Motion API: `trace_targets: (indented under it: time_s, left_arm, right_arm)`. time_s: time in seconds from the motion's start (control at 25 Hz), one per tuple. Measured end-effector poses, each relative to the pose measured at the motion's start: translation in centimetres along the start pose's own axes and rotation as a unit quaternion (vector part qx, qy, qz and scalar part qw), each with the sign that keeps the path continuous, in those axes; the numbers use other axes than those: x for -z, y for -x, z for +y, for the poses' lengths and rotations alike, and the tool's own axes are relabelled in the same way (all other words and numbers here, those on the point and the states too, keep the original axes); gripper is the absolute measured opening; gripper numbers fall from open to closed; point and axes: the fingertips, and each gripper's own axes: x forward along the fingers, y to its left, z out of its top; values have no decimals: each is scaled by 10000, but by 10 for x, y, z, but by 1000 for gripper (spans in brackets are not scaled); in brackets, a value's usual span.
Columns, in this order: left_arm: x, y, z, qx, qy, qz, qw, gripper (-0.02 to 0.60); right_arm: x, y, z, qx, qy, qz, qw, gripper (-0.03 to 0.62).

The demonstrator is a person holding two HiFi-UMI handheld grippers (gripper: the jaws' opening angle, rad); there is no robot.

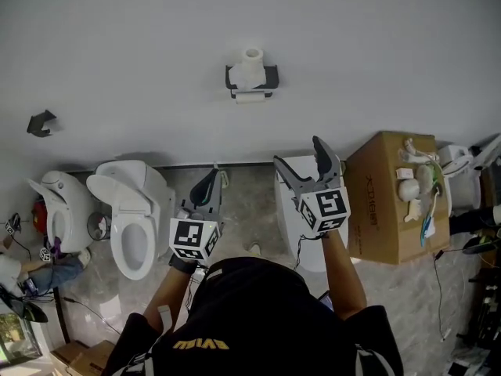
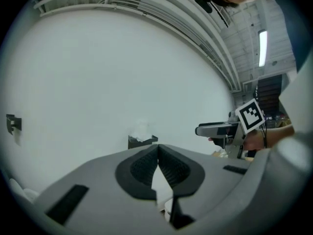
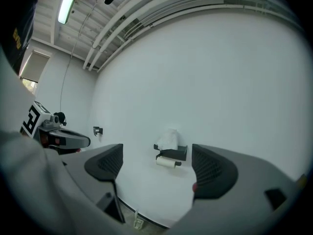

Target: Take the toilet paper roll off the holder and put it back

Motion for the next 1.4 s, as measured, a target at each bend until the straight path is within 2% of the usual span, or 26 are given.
trace_targets:
  time_s: [0.24,0.84,1.08,1.4]
  left_arm:
    - [0,-2,-14,95,37,-95,9999,11]
    - [-9,-12,-1,75,-39,-250,9997,11]
    - [-10,-15,0,68,-31,-256,9996,11]
    - [-15,-22,1,66,-68,-257,9996,11]
  right_arm:
    - [-4,3,0,-17,39,-57,10000,442]
    - [-4,3,2,-10,109,3,9999,429]
    - [-6,1,2,-78,173,19,9998,378]
    - [-6,-3,2,-133,267,27,9996,242]
